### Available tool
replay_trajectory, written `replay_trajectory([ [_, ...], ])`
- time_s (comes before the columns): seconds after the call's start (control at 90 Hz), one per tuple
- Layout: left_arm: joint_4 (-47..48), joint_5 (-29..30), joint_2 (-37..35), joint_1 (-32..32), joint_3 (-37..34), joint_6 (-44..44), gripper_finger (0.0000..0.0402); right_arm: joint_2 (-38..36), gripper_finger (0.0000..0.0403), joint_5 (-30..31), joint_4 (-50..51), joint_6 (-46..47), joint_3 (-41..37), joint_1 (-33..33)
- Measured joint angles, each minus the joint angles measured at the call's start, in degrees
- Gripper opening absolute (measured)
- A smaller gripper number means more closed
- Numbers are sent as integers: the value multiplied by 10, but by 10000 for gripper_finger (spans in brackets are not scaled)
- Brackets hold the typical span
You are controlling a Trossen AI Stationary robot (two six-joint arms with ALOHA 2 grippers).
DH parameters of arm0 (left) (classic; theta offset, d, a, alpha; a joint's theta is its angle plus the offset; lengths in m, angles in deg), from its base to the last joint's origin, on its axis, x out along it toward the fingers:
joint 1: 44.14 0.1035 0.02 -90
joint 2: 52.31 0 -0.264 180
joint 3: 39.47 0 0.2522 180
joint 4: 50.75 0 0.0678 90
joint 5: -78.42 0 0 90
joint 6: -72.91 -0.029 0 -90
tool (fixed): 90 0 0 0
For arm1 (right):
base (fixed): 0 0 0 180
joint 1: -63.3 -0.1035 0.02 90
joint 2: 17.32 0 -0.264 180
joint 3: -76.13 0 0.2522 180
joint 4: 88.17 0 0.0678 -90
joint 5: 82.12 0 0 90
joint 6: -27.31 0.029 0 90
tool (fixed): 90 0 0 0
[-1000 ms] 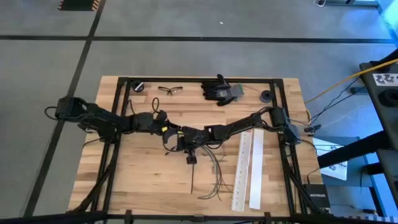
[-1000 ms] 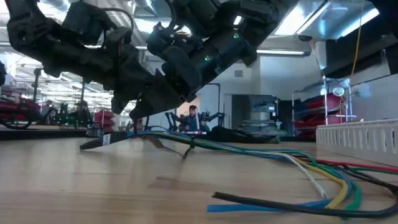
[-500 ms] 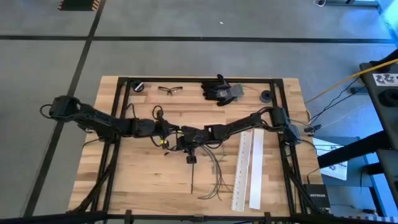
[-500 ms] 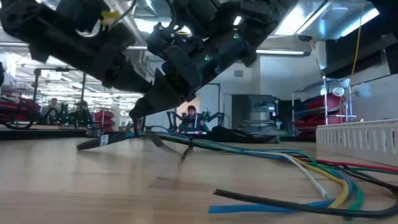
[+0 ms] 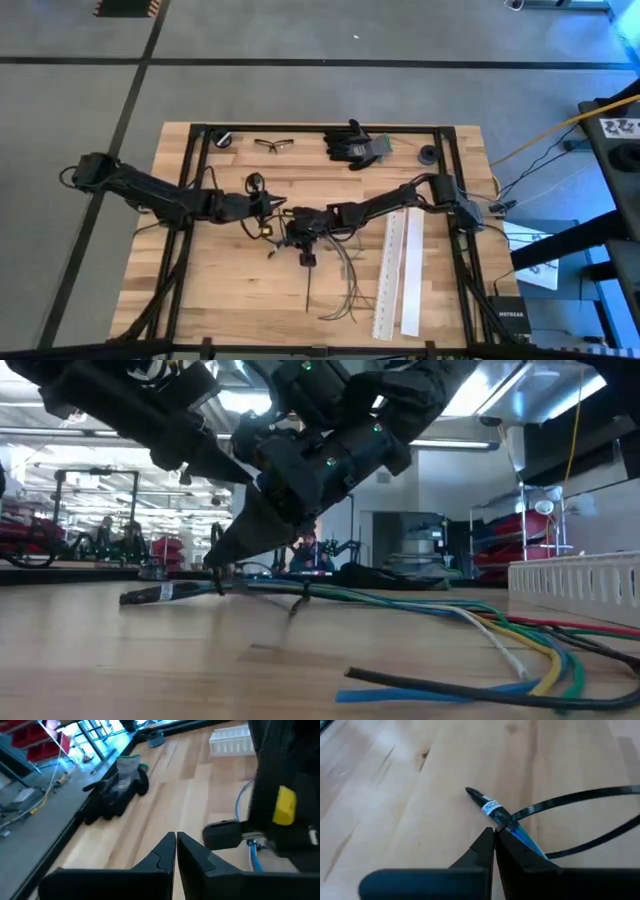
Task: Ziptie cables
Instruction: Wrap the zip tie on the cables
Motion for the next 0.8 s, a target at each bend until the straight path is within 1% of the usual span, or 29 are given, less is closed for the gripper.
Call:
replay_trajectory([
  [0.111, 8, -2, 0, -6, -1, 38, 0, 0, 22, 2, 1, 0, 14, 0],
  [0.244, 10, -3, 0, -6, -1, 74, 0, 0, 73, 3, 17, -12, 30, -1],
  [0.367, 31, -3, 0, -6, -1, 94, 0, -1, 124, 4, 94, -45, 62, 0],
  [0.444, 37, -4, 0, -6, -1, 102, 6, -9, 149, 25, 168, -76, 95, 0],
  [0.544, 38, -4, -8, -6, -1, 100, 27, -25, 169, 62, 247, -122, 139, 0],
  [0.644, 67, -4, -35, -6, 13, 110, 57, -44, 178, 81, 282, -162, 160, 4],
  [0.722, 125, -6, -65, -9, 32, 127, 82, -61, 179, 79, 289, -170, 159, 13],
  [0.8, 196, -8, -100, -16, 53, 145, 104, -81, 179, 73, 287, -170, 139, 27],
])
